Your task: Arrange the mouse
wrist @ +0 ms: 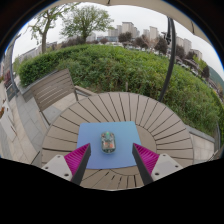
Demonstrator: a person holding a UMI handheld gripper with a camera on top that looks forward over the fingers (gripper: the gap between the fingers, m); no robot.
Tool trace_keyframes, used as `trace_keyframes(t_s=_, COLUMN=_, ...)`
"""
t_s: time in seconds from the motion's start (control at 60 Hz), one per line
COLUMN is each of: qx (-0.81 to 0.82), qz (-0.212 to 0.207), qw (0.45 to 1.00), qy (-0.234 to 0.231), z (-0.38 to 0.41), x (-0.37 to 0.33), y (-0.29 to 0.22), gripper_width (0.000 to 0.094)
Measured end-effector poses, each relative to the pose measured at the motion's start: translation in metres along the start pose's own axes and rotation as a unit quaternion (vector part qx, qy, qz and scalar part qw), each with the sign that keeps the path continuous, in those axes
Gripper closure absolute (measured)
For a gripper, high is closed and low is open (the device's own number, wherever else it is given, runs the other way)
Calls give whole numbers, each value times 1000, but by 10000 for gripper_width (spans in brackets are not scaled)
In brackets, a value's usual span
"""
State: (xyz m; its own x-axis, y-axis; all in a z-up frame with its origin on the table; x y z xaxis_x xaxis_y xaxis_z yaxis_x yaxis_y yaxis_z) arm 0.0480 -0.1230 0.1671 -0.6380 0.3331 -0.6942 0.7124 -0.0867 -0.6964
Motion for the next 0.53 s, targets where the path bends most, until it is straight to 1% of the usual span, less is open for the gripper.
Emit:
trace_keyframes(t_s=0.15, qx=7, qz=28, qw=1000, qy=-7, z=11, x=-86, y=20, gripper_width=86)
trace_keyframes(t_s=0.25, qx=3, qz=37, qw=999, qy=-3, z=16, x=-120, y=33, gripper_width=86)
trace_keyframes(t_s=0.367, qx=14, qz=37, qw=999, qy=-2, z=22, x=-138, y=41, gripper_width=91)
trace_keyframes(t_s=0.45, qx=14, qz=30, qw=999, qy=13, z=19, x=-141, y=42, gripper_width=90)
trace_keyframes(t_s=0.533, qx=16, qz=30, qw=999, qy=23, z=17, x=-141, y=42, gripper_width=88)
Point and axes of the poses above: the point between the fingertips, and its own axes, seen from behind it with the camera up: z to the left, y down, x forward, the way the camera looks, the point moved 9 cm from there along -x, backward, against the way the camera looks, and after that the axes turned 11 degrees about -x, right-handed, at the moved point
